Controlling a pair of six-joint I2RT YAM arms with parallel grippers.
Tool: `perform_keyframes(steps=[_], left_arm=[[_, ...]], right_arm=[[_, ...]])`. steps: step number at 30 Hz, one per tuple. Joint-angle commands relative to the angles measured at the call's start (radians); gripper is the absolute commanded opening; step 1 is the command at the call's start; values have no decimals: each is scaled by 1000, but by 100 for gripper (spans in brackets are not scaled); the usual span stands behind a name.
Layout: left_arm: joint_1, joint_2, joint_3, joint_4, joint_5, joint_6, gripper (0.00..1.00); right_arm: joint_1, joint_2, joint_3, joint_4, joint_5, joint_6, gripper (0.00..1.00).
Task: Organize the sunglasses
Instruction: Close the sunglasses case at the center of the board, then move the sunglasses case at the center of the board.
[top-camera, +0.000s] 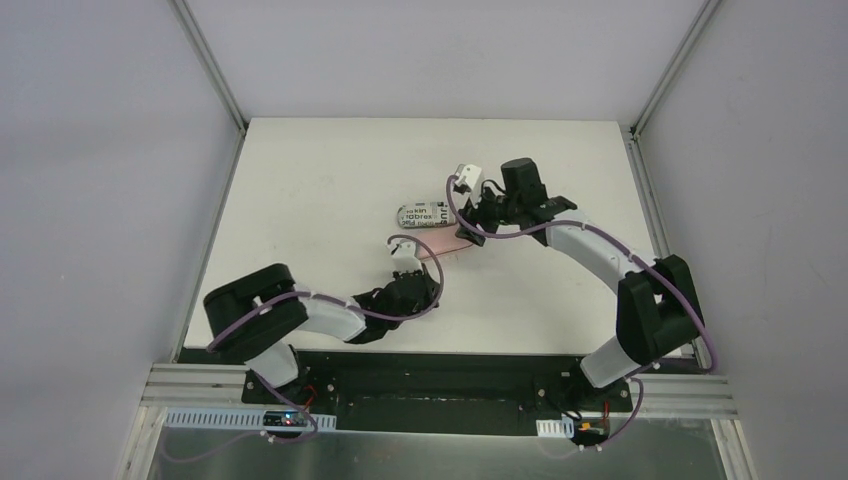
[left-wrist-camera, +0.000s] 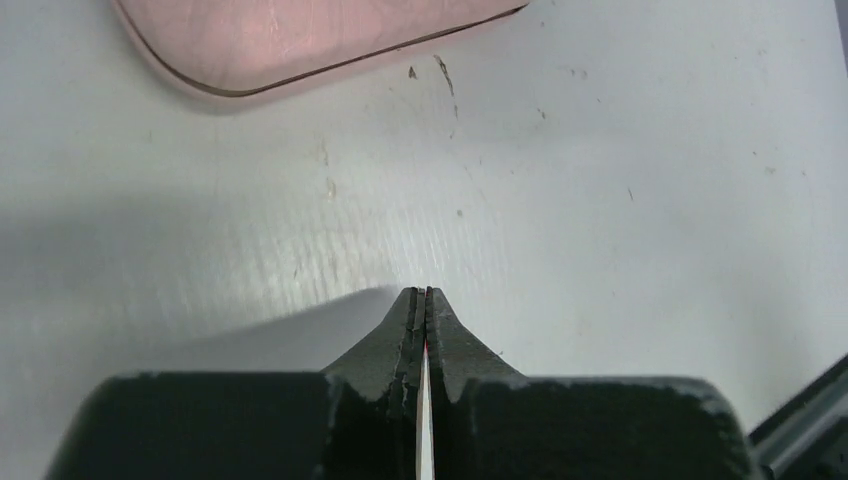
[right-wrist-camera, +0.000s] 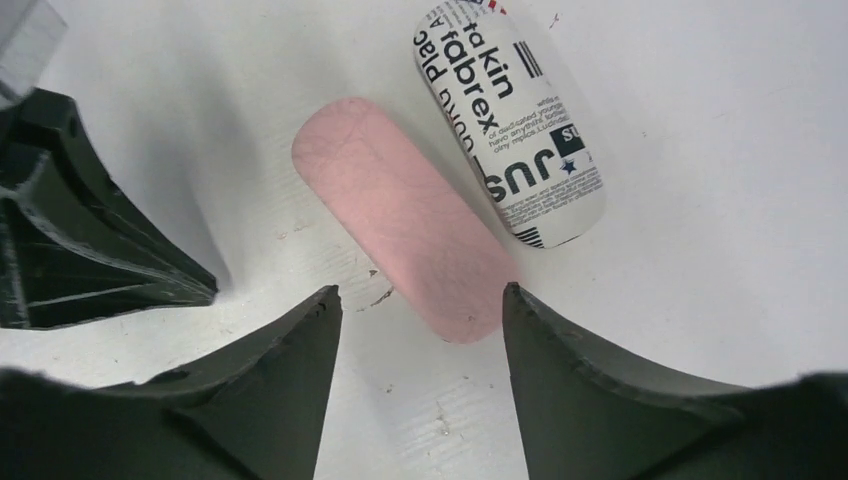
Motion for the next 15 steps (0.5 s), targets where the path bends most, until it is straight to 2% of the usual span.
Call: perform_keyframes(steps=[1, 2, 4, 8, 10, 15], left_arm=[[-13, -190, -53, -141, -4, -19, 3], [-13, -235, -63, -180, -23, -15, 7], [-13, -334, -70, -265, -73, -2, 20], [-12, -539, -50, -465, -213, 30, 44], [0, -609, -42, -527, -228, 71, 54], [63, -676, 20, -695, -158, 112, 61]], right_arm=[[-10, -54, -1, 9, -11, -74, 66], [-13, -55, -6, 7, -2, -98, 70], [-17, -48, -13, 1, 16, -157, 76], [-19, 3, 15, -87, 32, -360, 83], [-21, 48, 54, -138, 48, -442, 86], [-24, 180, 189, -253, 45, -568, 91]])
